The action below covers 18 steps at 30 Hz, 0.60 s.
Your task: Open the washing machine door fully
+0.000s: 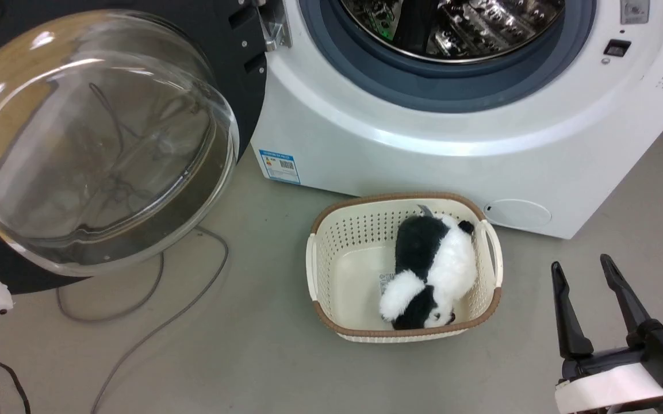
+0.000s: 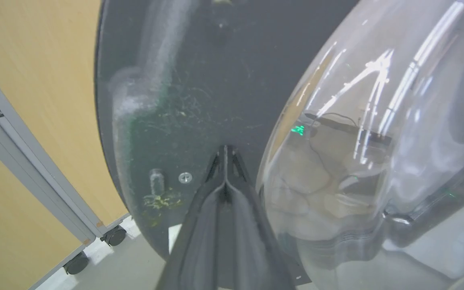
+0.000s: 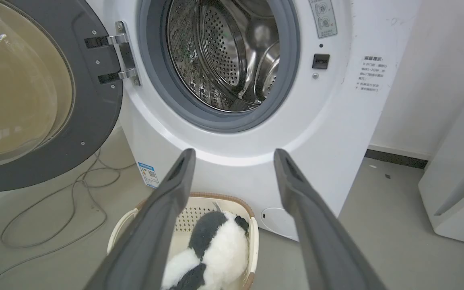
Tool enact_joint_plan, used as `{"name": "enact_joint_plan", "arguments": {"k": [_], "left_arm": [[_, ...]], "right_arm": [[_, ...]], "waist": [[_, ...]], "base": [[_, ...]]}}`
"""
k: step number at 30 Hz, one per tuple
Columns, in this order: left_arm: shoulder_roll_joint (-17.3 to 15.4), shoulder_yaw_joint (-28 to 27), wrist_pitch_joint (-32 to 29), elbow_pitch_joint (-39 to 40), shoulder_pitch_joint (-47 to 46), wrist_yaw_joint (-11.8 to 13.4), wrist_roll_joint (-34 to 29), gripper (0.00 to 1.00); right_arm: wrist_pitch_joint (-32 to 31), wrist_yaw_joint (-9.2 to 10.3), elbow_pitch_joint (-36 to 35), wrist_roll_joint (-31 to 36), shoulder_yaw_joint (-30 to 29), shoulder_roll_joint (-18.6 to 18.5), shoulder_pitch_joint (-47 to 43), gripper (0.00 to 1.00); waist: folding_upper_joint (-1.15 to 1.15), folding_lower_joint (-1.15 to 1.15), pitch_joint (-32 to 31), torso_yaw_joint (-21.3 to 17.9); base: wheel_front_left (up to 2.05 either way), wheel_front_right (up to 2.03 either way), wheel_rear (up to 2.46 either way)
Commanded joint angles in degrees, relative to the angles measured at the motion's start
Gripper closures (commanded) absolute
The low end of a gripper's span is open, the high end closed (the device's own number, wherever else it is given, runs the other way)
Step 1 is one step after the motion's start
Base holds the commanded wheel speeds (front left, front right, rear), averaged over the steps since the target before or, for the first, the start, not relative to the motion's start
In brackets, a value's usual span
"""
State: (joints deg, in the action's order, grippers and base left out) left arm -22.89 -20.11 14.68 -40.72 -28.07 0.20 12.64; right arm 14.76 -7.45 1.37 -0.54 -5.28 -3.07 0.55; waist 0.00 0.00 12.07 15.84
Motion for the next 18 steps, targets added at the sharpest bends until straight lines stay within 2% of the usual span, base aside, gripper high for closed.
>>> {"name": "enact_joint_plan", "arguments": {"k": [1, 10, 18], "left_arm": [[0.34, -0.64, 0.31, 0.88, 0.10, -0.33, -0.47, 1.00], [3.41, -1.84, 0.31, 8.97, 6.76, -1.88, -3.70, 1.00], [7.63, 0.67, 0.31, 19.87, 13.44, -4.39, -6.64, 1.00]], "right_arm": [[0.24, -0.03, 0.11, -0.21, -0.18, 0.19, 0.46, 0.00], [0.24, -0.03, 0.46, -1.96, -0.57, 0.19, -2.00, 0.00], [0.24, -0.03, 0.29, -2.78, -1.02, 0.19, -4.35, 0.00]], "waist": [[0.00, 0.00, -0.84, 0.11], [0.00, 0.00, -5.79, -0.73], [0.00, 0.00, -9.31, -1.80]], "base": [[0.00, 0.00, 0.00], [0.00, 0.00, 0.00], [0.00, 0.00, 0.00]]}}
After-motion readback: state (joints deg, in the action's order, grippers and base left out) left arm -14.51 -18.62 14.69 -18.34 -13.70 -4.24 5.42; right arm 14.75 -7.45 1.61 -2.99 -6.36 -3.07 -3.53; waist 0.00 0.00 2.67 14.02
